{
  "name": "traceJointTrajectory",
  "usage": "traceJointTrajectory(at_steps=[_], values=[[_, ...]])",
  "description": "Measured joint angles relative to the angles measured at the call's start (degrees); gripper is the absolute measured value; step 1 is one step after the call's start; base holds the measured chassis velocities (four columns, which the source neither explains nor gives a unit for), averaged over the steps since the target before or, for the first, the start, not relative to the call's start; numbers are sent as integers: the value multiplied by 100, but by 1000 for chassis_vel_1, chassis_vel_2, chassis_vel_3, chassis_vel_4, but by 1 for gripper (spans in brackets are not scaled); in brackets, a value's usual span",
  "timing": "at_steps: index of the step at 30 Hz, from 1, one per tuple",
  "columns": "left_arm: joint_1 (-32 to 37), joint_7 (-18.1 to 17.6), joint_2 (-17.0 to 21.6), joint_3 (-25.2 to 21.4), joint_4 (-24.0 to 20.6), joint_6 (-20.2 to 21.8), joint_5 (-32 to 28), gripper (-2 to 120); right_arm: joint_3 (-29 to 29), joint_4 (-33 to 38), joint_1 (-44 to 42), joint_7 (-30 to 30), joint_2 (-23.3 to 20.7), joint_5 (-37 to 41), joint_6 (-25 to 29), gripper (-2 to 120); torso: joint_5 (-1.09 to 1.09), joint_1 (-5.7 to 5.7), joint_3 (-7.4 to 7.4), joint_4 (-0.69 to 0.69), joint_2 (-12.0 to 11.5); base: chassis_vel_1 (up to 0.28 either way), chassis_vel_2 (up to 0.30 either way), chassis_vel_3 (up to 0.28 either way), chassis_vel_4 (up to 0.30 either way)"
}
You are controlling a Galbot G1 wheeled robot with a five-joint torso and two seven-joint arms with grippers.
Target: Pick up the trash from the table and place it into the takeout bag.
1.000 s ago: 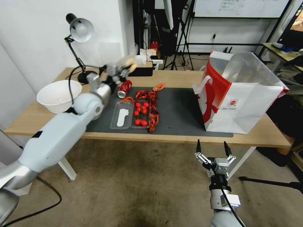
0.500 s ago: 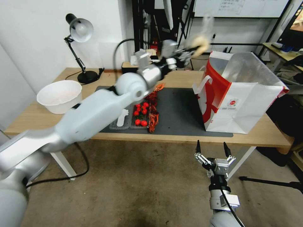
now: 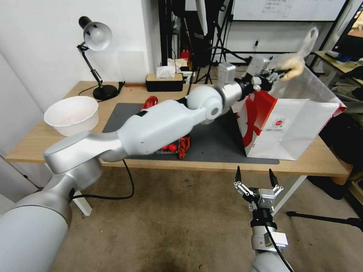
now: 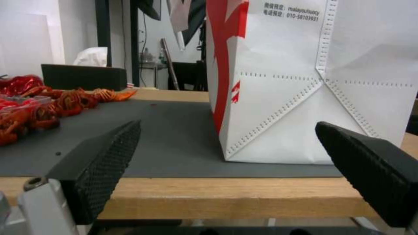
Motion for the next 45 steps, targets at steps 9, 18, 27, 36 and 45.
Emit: traceJointTrajectory(at_steps=[9, 18, 27, 36, 45], values=[[-86, -1, -103, 99, 111, 44, 41, 36, 13, 21, -2, 12, -3, -1, 0, 100, -1, 0, 0, 1, 0, 0, 0, 0, 0], [-111, -53, -27, 56, 77, 88, 92, 74, 20, 47, 0, 17, -19, -1, 0, 100, -1, 0, 0, 0, 0, 0, 0, 0, 0], [122, -393, 462, -754, -465, 89, 171, 100, 18, 60, -1, 17, -24, -1, 0, 100, -2, 0, 0, -1, 0, 0, 0, 0, 0], [782, -639, 1739, -1790, -1278, 228, 327, 100, -1, 71, 1, 13, -48, 0, -9, 100, -4, 0, 0, 2, 0, 0, 0, 0, 0], [1540, -862, 2460, -2486, -1728, 353, 578, 100, -8, 74, -1, 9, -66, 3, -24, 100, -4, 0, 0, -1, 0, 0, 0, 0, 0]])
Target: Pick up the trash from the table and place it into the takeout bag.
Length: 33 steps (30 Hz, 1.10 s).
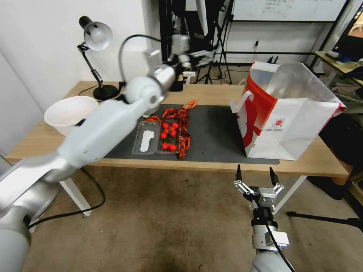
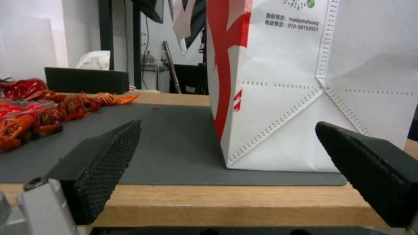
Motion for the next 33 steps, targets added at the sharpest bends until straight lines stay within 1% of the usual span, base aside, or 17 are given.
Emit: traceJointTrajectory(at_steps=[2, 3, 9, 10, 12, 13, 15, 16, 18, 19, 21, 22, 25, 27, 29, 31, 33], values=[[599, -81, 397, -442, -318, 38, 162, 100, -23, 0, 2, -4, -4, 1, -3, 100, 0, 0, 0, 2, 0, 0, 0, 0, 0], [599, -81, 397, -442, -318, 38, 162, 100, -23, 0, 2, -4, -4, 1, -3, 100, 0, 0, 0, 2, 0, 0, 0, 0, 0], [1585, -286, 920, -1263, -892, 75, 433, 100, -54, -10, 13, -7, -8, 1, -6, 100, 2, 0, 0, 0, -1, 0, 0, 0, 0], [1585, -286, 920, -1263, -892, 75, 433, 100, -54, -10, 13, -7, -8, 1, -6, 100, 2, 0, 0, 0, -1, 0, 0, 0, 0], [2041, -320, 1115, -1691, -1097, 88, 563, 100, -58, -10, 14, -8, -10, 1, -7, 100, 0, 0, 0, 1, -1, 0, 0, 0, 0], [2041, -320, 1115, -1691, -1097, 88, 563, 100, -58, -10, 14, -8, -10, 1, -7, 100, 0, 0, 0, 1, -1, 0, 0, 0, 0], [2539, -333, 1286, -2141, -1285, 86, 711, 100, -70, -12, 12, -10, -10, 1, -8, 100, 0, 0, 0, 3, -1, 0, 0, 0, 0], [2539, -333, 1286, -2141, -1285, 86, 711, 100, -70, -12, 12, -10, -10, 1, -8, 100, 0, 0, 0, 3, -1, 0, 0, 0, 0], [3154, -397, 1488, -2593, -1538, -7, 912, 100, -95, -27, 13, -11, -4, -9, -8, 100, 4, 0, 0, 1, 0, 0, 0, 0, 0], [3154, -397, 1488, -2593, -1538, -7, 912, 100, -95, -27, 13, -11, -4, -9, -8, 100, 4, 0, 0, 1, 0, 0, 0, 0, 0], [3666, -448, 1560, -2970, -1730, -65, 1080, 100, -115, -41, 17, -11, 1, -20, -8, 100, 1, 0, 0, 2, -1, 0, 0, 0, 0], [3666, -448, 1560, -2970, -1730, -65, 1080, 100, -115, -41, 17, -11, 1, -20, -8, 100, 1, 0, 0, 2, -1, 0, 0, 0, 0], [4618, -463, 1534, -3654, -1989, -123, 1413, 100, -130, -59, 16, -11, 8, -36, -6, 100, 1, 0, 0, 1, -1, 0, 0, 0, 0], [4801, -463, 1520, -3772, -2029, -145, 1484, 100, -131, -66, 16, -11, 9, -39, -4, 100, 1, 0, 0, 2, 0, 0, 0, 0, 0], [5414, -476, 1417, -4130, -2156, -225, 1705, 100, -132, -78, 13, -11, 15, -47, 1, 100, 0, 0, 0, 2, 0, 0, 0, 0, 0], [5568, -484, 1366, -4246, -2188, -253, 1784, 100, -133, -79, 13, -11, 17, -50, 2, 100, 0, -1, 0, 2, 0, 0, 0, 0, 0], [5993, -500, 1188, -4573, -2252, -365, 2139, 100, -134, -82, 11, -11, 27, -54, 11, 100, 2, 0, 0, 1, 0, 0, 0, 0, 0]])
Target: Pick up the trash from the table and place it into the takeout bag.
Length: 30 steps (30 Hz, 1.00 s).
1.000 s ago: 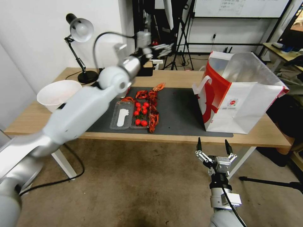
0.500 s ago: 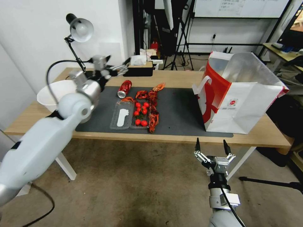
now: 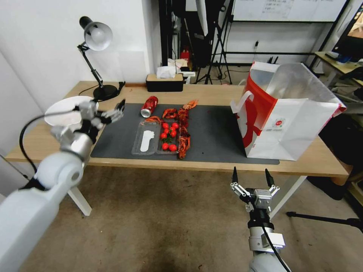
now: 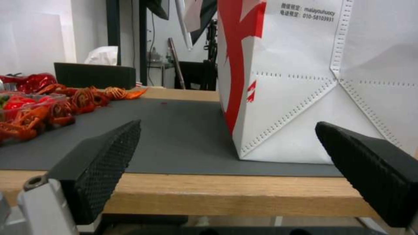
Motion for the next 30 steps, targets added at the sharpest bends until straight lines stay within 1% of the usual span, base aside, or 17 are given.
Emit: traceJointTrajectory(at_steps=[2, 5, 6, 10, 11, 15, 19, 22, 23, 26, 27, 30], values=[[87, 0, -28, -48, -9, -33, 84, 100, 0, -6, -1, 0, 2, -1, 4, 100, 0, 0, 0, 0, 0, 0, 0, 0, 0], [552, -34, -248, -308, -34, -195, 508, 100, -2, -48, -9, 1, 17, -12, 32, 100, 0, 0, 0, 0, 0, 0, 0, 0, 0], [552, -34, -248, -308, -34, -195, 508, 100, -2, -48, -9, 1, 17, -12, 32, 100, 0, 0, 0, 0, 0, 0, 0, 0, 0], [1112, -91, -539, -519, -51, -397, 806, 100, -3, -55, -20, 5, 36, -20, 49, 100, 0, 0, 0, 0, 0, 0, 0, 0, 0], [1112, -91, -539, -519, -51, -397, 806, 100, -3, -55, -20, 5, 36, -20, 49, 100, 0, 0, 0, 0, 0, 0, 0, 0, 0], [1720, -123, -754, -668, -52, -652, 1010, 100, 12, -55, -30, 15, 34, -22, 50, 100, 0, 0, 0, 1, 0, 0, 0, 0, 0], [1935, -127, -806, -728, -49, -756, 1096, 100, 16, -52, -30, 16, 34, -23, 50, 100, 0, 0, 0, 0, 0, 0, 0, 0, 0], [2247, -128, -867, -798, -28, -1004, 1293, 100, 17, -43, -27, 19, 33, -23, 50, 100, 0, 0, 0, 0, 0, 0, 0, 0, 0], [2247, -128, -867, -798, -28, -1004, 1293, 100, 17, -43, -27, 19, 33, -23, 50, 100, 0, 0, 0, 0, 0, 0, 0, 0, 0], [2452, -126, -927, -810, -13, -1221, 1392, 100, 21, -43, -23, 21, 30, -23, 50, 100, 1, 0, 0, 0, 0, 0, 0, 0, 0], [2452, -126, -927, -810, -13, -1221, 1392, 100, 21, -43, -23, 21, 30, -23, 50, 100, 1, 0, 0, 0, 0, 0, 0, 0, 0], [2615, -112, -991, -794, 30, -1468, 1489, 100, 22, -43, -20, 22, 30, -23, 50, 100, 1, 1, 0, 0, 0, 0, 0, 0, 0]])
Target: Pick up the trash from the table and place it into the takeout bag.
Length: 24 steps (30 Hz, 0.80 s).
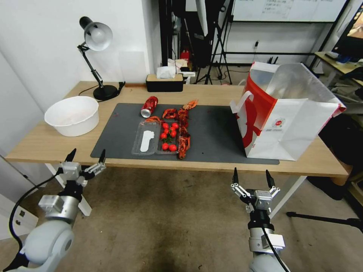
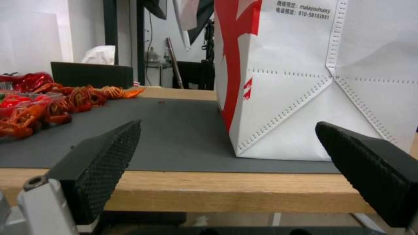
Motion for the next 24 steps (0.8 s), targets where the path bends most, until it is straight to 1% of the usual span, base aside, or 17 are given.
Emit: traceJointTrajectory(at_steps=[8, 15, 19, 21, 22, 24], values=[[144, 22, -75, 69, 102, -297, 117, 100, -1, -37, 3, 3, 10, 1, 0, 100, 0, 0, 0, 0, 0, 0, 0, 0, 0], [79, 27, -29, 90, 119, -324, 131, 100, 0, -36, 4, 4, 11, 2, 0, 100, 0, 0, 0, 1, 0, 0, 0, 0, 0], [-105, 31, 70, 227, 123, -268, 124, 100, 1, -29, -10, 5, 21, 2, 3, 100, 0, 0, 0, 1, 0, 0, 0, 0, 0], [-332, 32, 171, 387, 122, -127, 99, 100, 3, -14, -25, 5, 25, 1, 6, 100, -1, 0, 0, 1, 0, 0, 0, 0, 0], [-332, 32, 171, 387, 122, -127, 99, 100, 3, -14, -25, 5, 25, 1, 6, 100, -1, 0, 0, 1, 0, 0, 0, 0, 0], [-630, 32, 297, 598, 128, 4, 38, 100, 9, -2, -39, 5, 28, -2, 8, 100, 0, 0, 0, 0, 0, 0, 0, 0, 0]])
